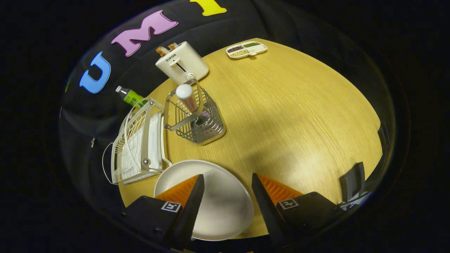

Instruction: Take the plate from the dish rack, then take the spoon from the basket and place it into the plate.

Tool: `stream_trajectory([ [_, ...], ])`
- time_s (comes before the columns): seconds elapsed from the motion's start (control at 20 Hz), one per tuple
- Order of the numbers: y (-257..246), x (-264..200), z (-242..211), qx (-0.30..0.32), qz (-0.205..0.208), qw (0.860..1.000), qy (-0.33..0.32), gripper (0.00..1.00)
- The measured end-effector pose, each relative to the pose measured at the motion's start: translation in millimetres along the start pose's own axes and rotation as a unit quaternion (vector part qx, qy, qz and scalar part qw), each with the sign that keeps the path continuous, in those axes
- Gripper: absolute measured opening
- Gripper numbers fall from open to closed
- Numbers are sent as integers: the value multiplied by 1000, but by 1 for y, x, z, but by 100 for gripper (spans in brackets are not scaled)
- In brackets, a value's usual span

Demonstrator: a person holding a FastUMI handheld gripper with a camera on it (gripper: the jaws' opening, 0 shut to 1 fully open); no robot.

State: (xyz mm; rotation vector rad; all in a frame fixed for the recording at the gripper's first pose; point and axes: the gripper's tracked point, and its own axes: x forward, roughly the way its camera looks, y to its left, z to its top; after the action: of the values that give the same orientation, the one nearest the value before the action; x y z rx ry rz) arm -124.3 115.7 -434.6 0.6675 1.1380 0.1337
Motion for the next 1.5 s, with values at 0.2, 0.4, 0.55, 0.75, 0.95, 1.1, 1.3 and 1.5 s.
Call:
stream_trajectory([
  [0.2,16,-33,22,-73,21,996,-40,85],
  [0.4,42,-76,46,-164,52,981,-91,85],
  [0.55,68,-109,65,-210,80,966,-132,85],
  [0.75,74,-117,101,-256,73,951,-159,85],
  [0.95,67,-100,129,-301,54,938,-162,85],
  [1.1,63,-82,139,-311,52,937,-148,85],
  [1.3,57,-53,139,-336,55,932,-120,85],
  [1.5,53,-22,127,-328,63,939,-80,83],
])
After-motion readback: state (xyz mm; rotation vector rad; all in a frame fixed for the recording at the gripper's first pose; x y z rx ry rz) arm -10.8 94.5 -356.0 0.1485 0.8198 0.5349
